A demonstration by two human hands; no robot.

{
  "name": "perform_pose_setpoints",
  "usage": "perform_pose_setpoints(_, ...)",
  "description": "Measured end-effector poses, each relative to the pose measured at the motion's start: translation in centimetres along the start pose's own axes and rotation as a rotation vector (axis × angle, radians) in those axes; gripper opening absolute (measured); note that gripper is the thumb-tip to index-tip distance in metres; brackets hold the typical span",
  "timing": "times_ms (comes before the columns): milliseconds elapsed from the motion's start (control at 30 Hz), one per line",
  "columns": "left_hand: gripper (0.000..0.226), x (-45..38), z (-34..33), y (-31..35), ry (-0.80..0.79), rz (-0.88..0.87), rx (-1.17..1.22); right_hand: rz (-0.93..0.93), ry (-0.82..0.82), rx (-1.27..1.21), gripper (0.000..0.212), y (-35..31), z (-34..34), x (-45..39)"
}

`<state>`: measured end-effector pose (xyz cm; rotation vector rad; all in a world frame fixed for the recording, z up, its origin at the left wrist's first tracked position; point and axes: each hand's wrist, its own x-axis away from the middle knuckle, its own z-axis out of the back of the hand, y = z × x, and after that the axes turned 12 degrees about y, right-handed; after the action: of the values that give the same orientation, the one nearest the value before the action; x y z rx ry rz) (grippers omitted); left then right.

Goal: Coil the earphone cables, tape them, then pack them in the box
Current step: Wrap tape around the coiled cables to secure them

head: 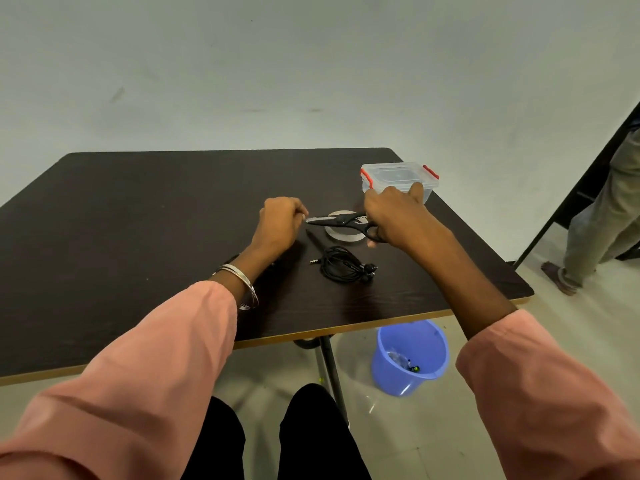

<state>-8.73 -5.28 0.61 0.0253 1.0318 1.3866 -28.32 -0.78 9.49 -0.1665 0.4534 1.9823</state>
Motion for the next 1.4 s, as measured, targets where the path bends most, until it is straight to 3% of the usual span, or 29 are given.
perform_pose_setpoints(267,0.020,-0.3,0.0,-0.3,0.077,0.166,0.066,-0.082,-0.064,0.053,0.064,0.5,-0.4,0.5)
perform_pose_setpoints(533,0.023,-0.3,0.1,-0.5,0.080,0.347,0.047,-0.159,-0.091,-0.033,0.061,1.4,-1.3,0.7)
perform_pose_setpoints(733,0.015,-0.2,1.0,0.4,0.118,0.574,0.306,-0.551,-0.077,-0.472,0.062,3.7,-2.3,1.4)
perform_pose_setpoints(933,0.024,0.4,1.6,1.9,0.016,0.827,0.693,-0.831,-0.042,-0.439,0.049,3.0,-4.4,4.7)
perform_pose_setpoints(1167,0.031,2.2,3.1,3.3,-0.058,0.918,0.921,-0.733,-0.189,-0.182,0.017,1.6,-4.2,4.8)
perform_pose_setpoints(1267,0.033,2.7,3.9,3.2,-0.074,0.921,0.955,-0.644,-0.035,-0.120,0.018,0.7,-3.2,3.8)
perform_pose_setpoints(1333,0.035,3.0,4.4,3.1,-0.089,0.912,0.959,-0.574,0.134,-0.379,0.024,-0.9,-2.5,3.0)
perform_pose_setpoints(1400,0.036,3.2,4.6,3.1,-0.105,0.901,0.965,-0.533,0.216,-0.818,0.024,-2.9,-1.9,2.1)
